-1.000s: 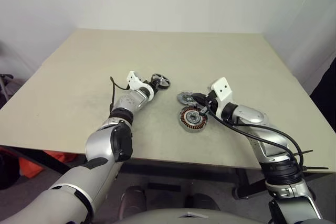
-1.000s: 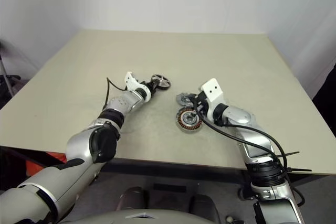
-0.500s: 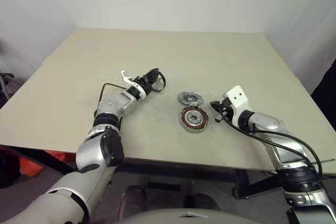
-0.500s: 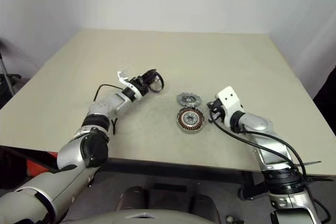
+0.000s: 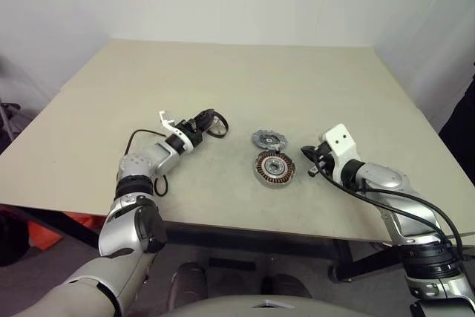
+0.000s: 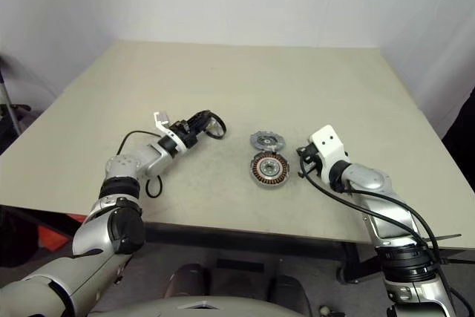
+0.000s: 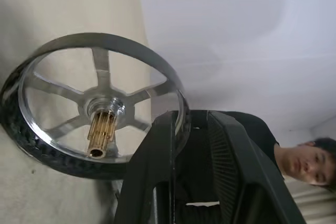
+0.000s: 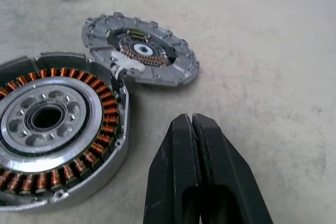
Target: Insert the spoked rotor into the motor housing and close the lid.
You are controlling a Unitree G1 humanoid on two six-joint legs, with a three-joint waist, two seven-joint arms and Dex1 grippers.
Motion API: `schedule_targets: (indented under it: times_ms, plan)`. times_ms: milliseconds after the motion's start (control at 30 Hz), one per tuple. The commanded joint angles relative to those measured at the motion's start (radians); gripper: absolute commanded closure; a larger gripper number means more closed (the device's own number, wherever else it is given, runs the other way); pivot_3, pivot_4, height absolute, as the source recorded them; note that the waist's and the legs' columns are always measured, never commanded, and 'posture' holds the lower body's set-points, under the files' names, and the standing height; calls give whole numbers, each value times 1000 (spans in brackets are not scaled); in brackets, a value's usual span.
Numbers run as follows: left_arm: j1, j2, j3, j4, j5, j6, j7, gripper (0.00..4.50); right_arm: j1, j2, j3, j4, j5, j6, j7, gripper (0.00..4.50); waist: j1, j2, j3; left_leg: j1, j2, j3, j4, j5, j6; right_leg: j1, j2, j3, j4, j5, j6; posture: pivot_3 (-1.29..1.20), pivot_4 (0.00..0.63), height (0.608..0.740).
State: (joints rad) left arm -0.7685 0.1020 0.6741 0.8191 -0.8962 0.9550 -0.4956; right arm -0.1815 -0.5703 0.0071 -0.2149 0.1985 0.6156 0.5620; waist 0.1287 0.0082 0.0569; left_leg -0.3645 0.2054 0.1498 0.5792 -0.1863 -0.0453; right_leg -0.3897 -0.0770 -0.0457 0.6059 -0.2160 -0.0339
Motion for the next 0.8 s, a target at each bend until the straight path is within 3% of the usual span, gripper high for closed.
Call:
schedule_targets:
  times_ms: [33,233,600,733,800]
  plan:
    - [-2,-5,-10,-45,-18,-8,3,3495,-32,3,-6,-27,0,-11,-1,4500,0,0,0,0,0,0,0,0,0,0,0,0,0,0,0,0,0,740]
    - [42,15,-6,-87,-31,18,25,3495,-31,10,-3,-29,-1,-12,-2,4500,-2,0,0,0,0,0,0,0,0,0,0,0,0,0,0,0,0,740]
    - [279,54,34,-375,-160,204,133,3495,-32,26,10,-16,-8,-17,-3,4500,-6,0,0,0,1,0,0,0,1,0,0,0,0,0,0,0,0,740]
    - [313,27,-11,-476,-150,153,121,3495,-50,35,19,-1,-13,-21,0,4500,-5,0,0,1,1,0,0,-1,1,0,0,0,0,-1,2,0,0,740]
    - [302,3,-39,-500,-130,115,136,3099,-58,38,22,3,-15,-22,1,4500,-2,0,0,1,1,0,0,-1,1,0,0,0,0,-2,4,0,0,740]
